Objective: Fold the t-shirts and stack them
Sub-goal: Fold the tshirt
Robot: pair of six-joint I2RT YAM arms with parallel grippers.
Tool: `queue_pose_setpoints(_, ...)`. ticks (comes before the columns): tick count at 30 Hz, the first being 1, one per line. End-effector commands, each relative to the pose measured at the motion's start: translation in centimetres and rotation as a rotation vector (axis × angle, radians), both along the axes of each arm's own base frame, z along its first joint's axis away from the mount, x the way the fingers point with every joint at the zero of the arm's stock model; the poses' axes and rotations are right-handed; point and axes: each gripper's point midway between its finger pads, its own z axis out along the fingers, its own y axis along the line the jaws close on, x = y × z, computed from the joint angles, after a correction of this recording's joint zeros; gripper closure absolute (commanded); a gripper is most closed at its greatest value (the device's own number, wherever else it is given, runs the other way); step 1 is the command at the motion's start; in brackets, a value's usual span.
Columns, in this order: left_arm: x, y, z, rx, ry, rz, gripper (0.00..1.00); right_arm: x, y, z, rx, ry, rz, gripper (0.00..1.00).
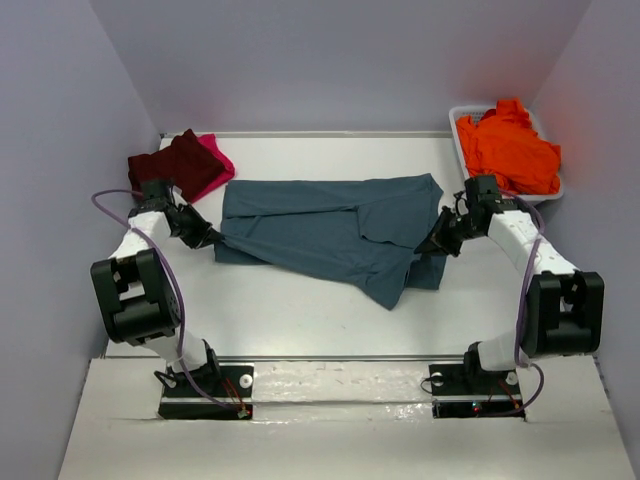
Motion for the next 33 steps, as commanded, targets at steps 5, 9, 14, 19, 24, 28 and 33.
queue_pose_setpoints(5,4.1,-1.4,2.1,-0.018,-0.085,-0.060,0.94,6.0,0.2,3.1,-0.010,-0.128,-0.002,0.93)
queue_pose_setpoints(9,5.4,-1.8,2.4,-0.012,-0.095,-0.079,0.94,7.9,0.3,3.8,-0.009,-0.145,-0.002,0.93)
queue_pose_setpoints(14,7.1,-1.4,2.6,-0.001,-0.107,-0.078,0.94,10.2,0.0,4.5,-0.030,-0.157,-0.004,0.93)
queue_pose_setpoints(19,8.1,-0.8,2.1,0.022,-0.094,-0.079,0.94,11.8,-0.1,4.6,-0.042,-0.161,-0.006,0.93)
queue_pose_setpoints(24,9.2,-0.7,2.3,0.040,-0.102,-0.089,0.94,13.1,-0.6,4.1,-0.053,-0.148,-0.018,0.93)
queue_pose_setpoints(28,9.9,-0.7,2.3,0.039,-0.102,-0.096,0.94,14.1,-1.1,4.0,-0.064,-0.147,-0.033,0.93)
queue_pose_setpoints(33,10.7,-0.3,1.9,0.047,-0.095,-0.088,0.94,15.0,-1.6,3.7,-0.069,-0.142,-0.050,0.93)
